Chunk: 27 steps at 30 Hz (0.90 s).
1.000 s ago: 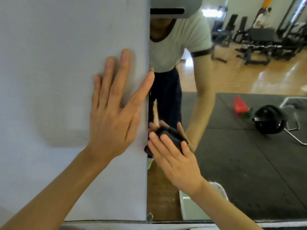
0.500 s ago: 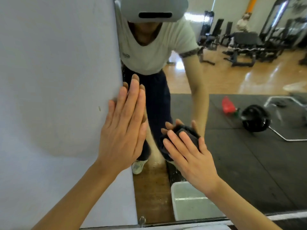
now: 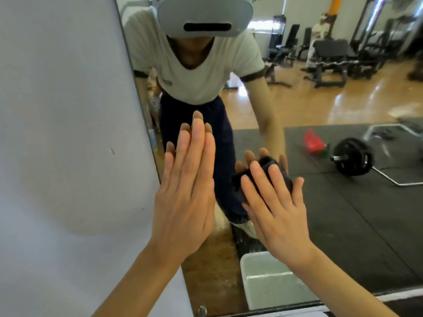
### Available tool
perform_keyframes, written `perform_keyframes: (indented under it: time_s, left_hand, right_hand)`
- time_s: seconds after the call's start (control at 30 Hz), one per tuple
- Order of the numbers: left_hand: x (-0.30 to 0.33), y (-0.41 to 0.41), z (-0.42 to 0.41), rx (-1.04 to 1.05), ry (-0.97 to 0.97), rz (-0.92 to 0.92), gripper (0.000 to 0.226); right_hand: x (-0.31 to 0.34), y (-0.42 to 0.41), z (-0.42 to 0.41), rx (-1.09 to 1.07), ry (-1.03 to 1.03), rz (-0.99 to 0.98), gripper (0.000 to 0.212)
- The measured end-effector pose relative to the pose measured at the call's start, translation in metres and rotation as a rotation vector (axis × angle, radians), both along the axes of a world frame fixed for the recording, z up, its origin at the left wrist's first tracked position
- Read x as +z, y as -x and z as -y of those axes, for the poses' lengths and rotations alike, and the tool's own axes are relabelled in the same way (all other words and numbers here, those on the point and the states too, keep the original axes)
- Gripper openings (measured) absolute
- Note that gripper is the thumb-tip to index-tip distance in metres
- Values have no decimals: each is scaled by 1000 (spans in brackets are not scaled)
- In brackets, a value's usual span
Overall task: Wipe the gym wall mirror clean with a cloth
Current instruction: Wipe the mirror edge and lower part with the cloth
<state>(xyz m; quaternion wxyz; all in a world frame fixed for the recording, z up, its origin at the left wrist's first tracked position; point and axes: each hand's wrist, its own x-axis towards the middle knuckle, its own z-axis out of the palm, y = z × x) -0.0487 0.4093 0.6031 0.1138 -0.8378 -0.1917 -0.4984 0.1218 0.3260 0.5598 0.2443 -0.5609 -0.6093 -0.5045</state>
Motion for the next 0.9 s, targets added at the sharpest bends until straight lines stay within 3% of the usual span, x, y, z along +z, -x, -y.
perform_keyframes:
  time_s: [0.13,0.23,0.3,0.43,0.5,0.63,0.73,0.8,0.9]
  left_hand:
    - [-4,-4,-2,44,-15,15,74]
    - [-6,-8,-3,98,-33,22,69]
    - [-7,-9,-3,129,-52,20,66]
    - [-8,-10,-2,149,-51,18,62]
    - [-8,-10,-2,159,-52,18,63]
    - [-8,-10,-4,155,-85,39,71]
    - [-6,-10,-4,155,-89,30,69]
    - [-5,-10,-3,169,-89,21,67]
    - [-4,-10,-3,172,-71,26,69]
  right_hand:
    - [64,35,-30,110,-182,-213,47]
    - [90,41,-39,114,-258,-191,41]
    - [88,15,-25,76,-250,-208,45]
    - [77,-19,-5,37,-412,-580,62]
    - [70,3,-16,1,-434,-644,65]
    - [29,58,-39,6,-213,-302,58]
    - [26,25,-28,16,-139,-121,63]
    - [31,-9,-9,8,-177,-236,55]
    - [34,-43,8,15,-399,-651,54]
